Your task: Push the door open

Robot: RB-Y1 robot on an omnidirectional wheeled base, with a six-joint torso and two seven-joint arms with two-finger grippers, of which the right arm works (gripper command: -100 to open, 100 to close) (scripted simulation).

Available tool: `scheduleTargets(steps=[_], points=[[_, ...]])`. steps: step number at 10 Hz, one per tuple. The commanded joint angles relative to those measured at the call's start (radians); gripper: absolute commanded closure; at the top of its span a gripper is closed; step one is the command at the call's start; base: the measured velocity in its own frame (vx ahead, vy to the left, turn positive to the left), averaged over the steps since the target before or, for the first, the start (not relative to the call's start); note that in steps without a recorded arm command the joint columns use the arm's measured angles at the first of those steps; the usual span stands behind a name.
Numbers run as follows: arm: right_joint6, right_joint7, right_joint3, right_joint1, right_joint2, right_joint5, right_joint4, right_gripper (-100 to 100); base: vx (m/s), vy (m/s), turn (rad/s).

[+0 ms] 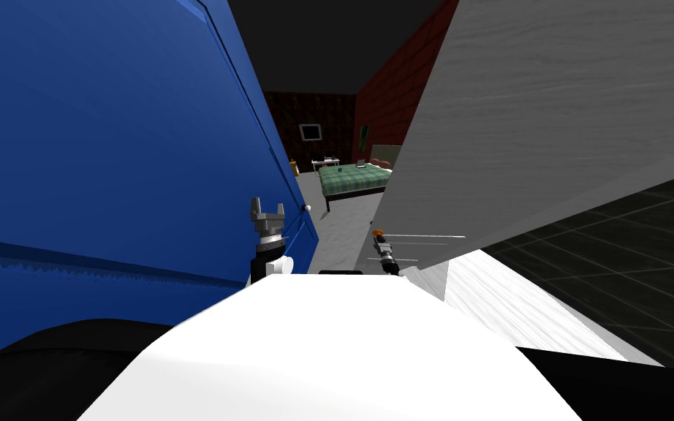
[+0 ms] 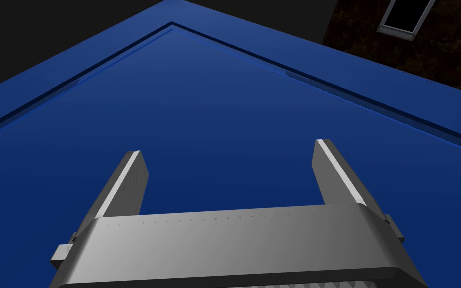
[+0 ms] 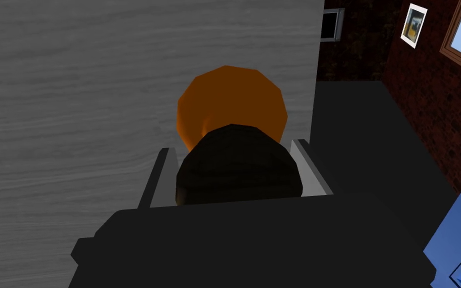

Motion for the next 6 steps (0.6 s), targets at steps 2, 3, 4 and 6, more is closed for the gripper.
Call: scheduleTargets(steps=[2,3,4,6], points=[[-0.003,-0.065,0.005,-0.010,-0.003,-0.015,0.005,100,0.034,0.007,-0.031],[-0.003,-0.092,0.008,-0.012,-0.003,-0.021,0.007,100,0.038,-0.004,-0.031],[-0.003,-0.118,0.011,-0.014,-0.004,-0.027,0.009,100,0.042,-0.008,-0.026],[-0.004,-0.173,0.019,-0.020,-0.005,-0.043,0.015,100,0.054,0.000,-0.028]])
